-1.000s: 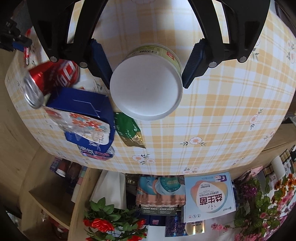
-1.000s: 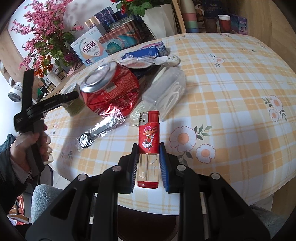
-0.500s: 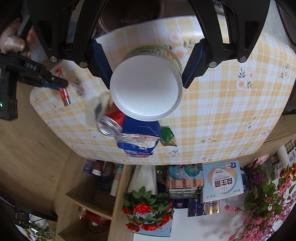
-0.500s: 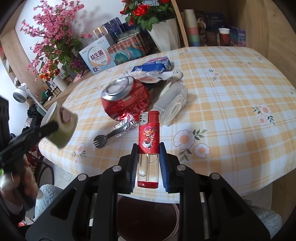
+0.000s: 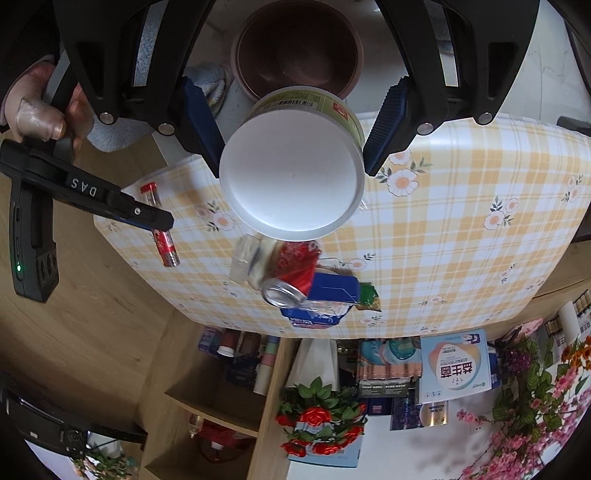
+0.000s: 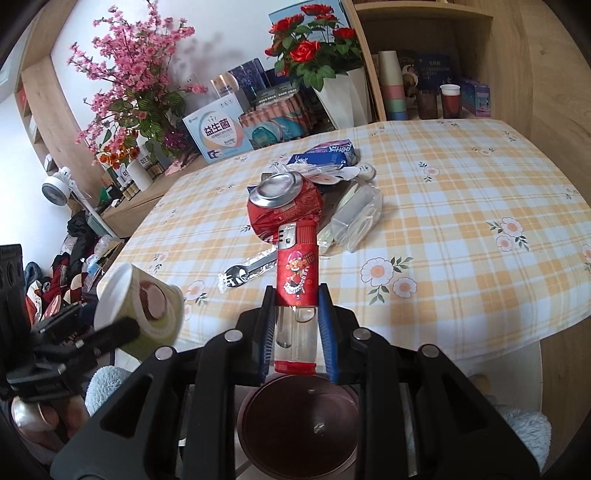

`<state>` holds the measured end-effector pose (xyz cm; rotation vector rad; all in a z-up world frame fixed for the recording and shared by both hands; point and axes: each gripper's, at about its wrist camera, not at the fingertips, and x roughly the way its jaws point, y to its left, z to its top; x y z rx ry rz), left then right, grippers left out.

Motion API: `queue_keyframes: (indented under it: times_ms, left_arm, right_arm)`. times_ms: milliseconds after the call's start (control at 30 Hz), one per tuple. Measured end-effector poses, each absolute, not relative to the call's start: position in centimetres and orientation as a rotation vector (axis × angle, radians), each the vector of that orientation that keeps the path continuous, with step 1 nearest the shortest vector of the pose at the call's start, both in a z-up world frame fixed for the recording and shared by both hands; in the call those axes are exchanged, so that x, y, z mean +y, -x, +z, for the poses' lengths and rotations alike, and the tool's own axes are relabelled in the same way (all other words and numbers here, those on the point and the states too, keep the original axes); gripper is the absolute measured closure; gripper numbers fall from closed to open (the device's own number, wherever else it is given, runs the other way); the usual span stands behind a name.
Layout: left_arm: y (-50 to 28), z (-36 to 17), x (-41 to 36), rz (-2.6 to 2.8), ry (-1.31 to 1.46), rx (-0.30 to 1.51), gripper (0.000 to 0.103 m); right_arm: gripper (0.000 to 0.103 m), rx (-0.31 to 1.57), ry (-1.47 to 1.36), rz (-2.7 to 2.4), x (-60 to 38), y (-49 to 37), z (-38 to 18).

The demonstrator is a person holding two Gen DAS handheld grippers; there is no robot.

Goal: Collect trash
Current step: 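Lower the green tub into the brown bin and open the left gripper, then lower the red lighter over the brown bin and open the right gripper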

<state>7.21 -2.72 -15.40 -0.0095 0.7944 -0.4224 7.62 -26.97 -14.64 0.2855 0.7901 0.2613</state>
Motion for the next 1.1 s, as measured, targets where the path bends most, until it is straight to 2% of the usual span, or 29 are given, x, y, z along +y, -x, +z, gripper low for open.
queue_keyframes:
  times_ms: [533,667,867,1100]
  left_arm:
    - [-4.6,-15.5,-5.9,-0.508,-0.035,0.808,0.029]
    - [-4.4,-15.4,-6.7,-0.530,-0.056,0.799,0.010]
    - [-4.5,-13.8,-5.2,-0.450,-0.050,0.724,0.006]
    - [-4.7,-11.9,-0.6,-0.279,-0.026,0.638,0.006]
  right_arm:
    - [0.078,0.743,-0.305,0.252,-28.4,-4.9,-13.2]
    - [0.078,0.749,-0.311,0.248,-28.5,-5.1,-13.4]
    - [0.078,0.758,-0.308,0.252,-28.4,-5.3,-13.7]
    - [0.078,0.780,-0.298,0.263,-27.7,-5.4,-14.2]
